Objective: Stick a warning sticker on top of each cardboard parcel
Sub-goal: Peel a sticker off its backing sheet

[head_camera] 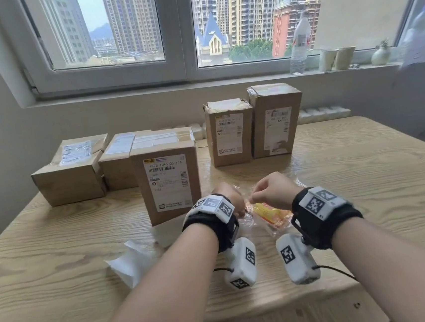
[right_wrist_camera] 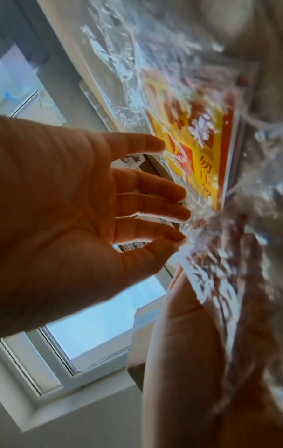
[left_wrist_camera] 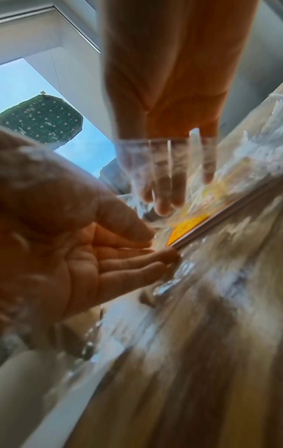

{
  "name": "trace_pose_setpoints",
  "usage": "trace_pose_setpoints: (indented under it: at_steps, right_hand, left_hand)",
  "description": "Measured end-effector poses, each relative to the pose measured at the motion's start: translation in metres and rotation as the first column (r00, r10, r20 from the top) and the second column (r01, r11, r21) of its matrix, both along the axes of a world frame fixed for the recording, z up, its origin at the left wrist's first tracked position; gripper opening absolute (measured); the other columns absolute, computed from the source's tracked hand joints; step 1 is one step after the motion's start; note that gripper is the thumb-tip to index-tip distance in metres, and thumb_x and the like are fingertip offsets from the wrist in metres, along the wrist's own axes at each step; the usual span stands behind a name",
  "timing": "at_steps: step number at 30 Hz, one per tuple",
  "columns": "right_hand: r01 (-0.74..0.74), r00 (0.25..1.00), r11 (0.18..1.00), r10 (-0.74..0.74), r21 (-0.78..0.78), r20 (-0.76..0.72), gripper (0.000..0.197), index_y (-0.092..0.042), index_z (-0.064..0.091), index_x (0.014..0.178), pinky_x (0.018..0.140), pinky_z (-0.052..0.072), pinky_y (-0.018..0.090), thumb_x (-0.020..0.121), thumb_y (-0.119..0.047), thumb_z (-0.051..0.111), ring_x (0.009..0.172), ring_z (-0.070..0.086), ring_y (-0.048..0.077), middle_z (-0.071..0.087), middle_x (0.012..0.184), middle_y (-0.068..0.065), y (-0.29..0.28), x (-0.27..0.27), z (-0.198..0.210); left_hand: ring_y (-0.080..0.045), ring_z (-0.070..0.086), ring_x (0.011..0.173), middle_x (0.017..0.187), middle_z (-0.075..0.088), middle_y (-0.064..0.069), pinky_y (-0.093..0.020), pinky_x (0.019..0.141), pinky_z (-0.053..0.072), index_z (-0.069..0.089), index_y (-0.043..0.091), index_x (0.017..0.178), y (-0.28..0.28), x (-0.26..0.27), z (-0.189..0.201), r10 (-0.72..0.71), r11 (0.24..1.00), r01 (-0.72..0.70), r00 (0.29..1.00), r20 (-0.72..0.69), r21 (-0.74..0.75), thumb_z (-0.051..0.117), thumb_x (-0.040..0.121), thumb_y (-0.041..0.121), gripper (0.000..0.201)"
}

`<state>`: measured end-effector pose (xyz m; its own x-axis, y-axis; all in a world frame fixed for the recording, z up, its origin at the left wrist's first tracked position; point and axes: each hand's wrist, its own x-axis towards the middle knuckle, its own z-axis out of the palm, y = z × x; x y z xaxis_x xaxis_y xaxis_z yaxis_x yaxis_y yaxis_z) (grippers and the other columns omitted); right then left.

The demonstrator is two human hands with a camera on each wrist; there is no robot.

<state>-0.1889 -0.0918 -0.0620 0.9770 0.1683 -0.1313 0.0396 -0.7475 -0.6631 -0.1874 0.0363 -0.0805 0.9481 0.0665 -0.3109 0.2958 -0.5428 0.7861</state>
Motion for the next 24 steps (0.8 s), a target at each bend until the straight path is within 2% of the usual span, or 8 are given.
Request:
trace_pose_setpoints:
  at_steps: [2,6,9,10,14,19,21,24]
  right_hand:
    - [0.031,0.999,0.996,-0.030,0.086,-0.015,0.013,-0.013,0.071,0.069,0.067,0.047,0.030,0.081,-0.015,0.066,0.071,0.058,0.017,0.067,0.074,0.002,0.000,0.005,0.000]
    - [0.056,0.997,0.983,-0.046,0.175,-0.062,0.017,-0.013,0.064,0.064,0.068,0.047,0.032,0.079,-0.015,0.057,0.075,0.057,0.019,0.065,0.076,0.005,0.000,0.011,0.003]
    - [0.057,0.996,0.978,-0.042,0.199,-0.080,0.018,-0.012,0.063,0.064,0.069,0.047,0.031,0.081,-0.015,0.055,0.076,0.058,0.018,0.064,0.075,0.004,-0.002,0.013,0.003]
    - [0.055,0.996,0.978,-0.039,0.204,-0.083,0.018,-0.012,0.063,0.064,0.068,0.046,0.029,0.081,-0.014,0.055,0.076,0.058,0.018,0.064,0.074,0.004,-0.002,0.013,0.002]
    - [0.053,0.995,0.975,-0.034,0.214,-0.093,0.021,-0.012,0.062,0.061,0.065,0.043,0.028,0.081,-0.012,0.055,0.074,0.055,0.018,0.062,0.070,0.003,-0.003,0.013,0.000]
    - [0.061,0.992,0.977,-0.038,0.205,-0.118,0.018,-0.011,0.064,0.065,0.068,0.044,0.034,0.081,-0.013,0.055,0.075,0.056,0.021,0.063,0.072,0.005,-0.004,0.015,-0.001]
    - [0.067,0.992,0.977,-0.044,0.204,-0.119,0.018,-0.010,0.063,0.065,0.065,0.044,0.031,0.081,-0.012,0.055,0.074,0.056,0.021,0.063,0.072,0.006,-0.006,0.015,0.000]
    - [0.073,0.992,0.978,-0.051,0.197,-0.112,0.019,-0.009,0.063,0.067,0.055,0.040,0.020,0.084,-0.011,0.054,0.069,0.056,0.016,0.062,0.073,0.006,-0.007,0.013,0.002]
  left_hand:
    - [-0.027,0.070,0.071,0.085,0.071,-0.017,-0.030,0.065,0.057,0.068,0.011,0.082,-0.001,0.004,-0.002,0.054,0.998,-0.054,0.999,0.009,-0.020,0.060,0.080,-0.006,0.018]
    - [-0.024,0.073,0.076,0.083,0.072,-0.011,-0.038,0.073,0.061,0.069,0.010,0.083,-0.004,0.009,-0.007,0.101,0.995,-0.101,0.995,0.001,0.020,0.075,0.072,0.001,0.016]
    - [-0.021,0.067,0.069,0.073,0.068,-0.005,-0.035,0.066,0.059,0.065,0.009,0.073,-0.008,0.013,-0.011,0.066,0.991,-0.068,0.998,0.021,0.117,0.084,0.067,0.017,0.021]
    - [-0.022,0.064,0.070,0.075,0.068,-0.006,-0.031,0.061,0.054,0.066,0.010,0.076,-0.009,0.016,-0.013,0.049,0.985,-0.053,0.998,0.027,0.161,0.083,0.069,0.019,0.021]
    - [-0.025,0.064,0.077,0.085,0.067,-0.008,-0.029,0.063,0.046,0.068,0.006,0.090,-0.010,0.021,-0.015,0.018,0.971,-0.021,1.000,0.016,0.236,0.069,0.080,0.012,0.011]
    - [-0.024,0.069,0.082,0.091,0.073,-0.009,-0.032,0.070,0.054,0.070,0.008,0.090,-0.010,0.024,-0.014,-0.046,0.970,0.059,0.997,-0.060,0.236,0.080,0.070,0.020,0.025]
    - [-0.025,0.068,0.081,0.084,0.071,-0.009,-0.030,0.074,0.055,0.067,0.006,0.079,-0.009,0.026,-0.014,-0.063,0.972,0.077,0.996,-0.066,0.223,0.075,0.075,0.017,0.015]
    - [-0.021,0.059,0.069,0.066,0.063,-0.004,-0.029,0.066,0.050,0.064,0.007,0.067,-0.005,0.030,-0.012,-0.065,0.975,0.074,0.997,-0.050,0.209,0.069,0.080,0.011,0.014]
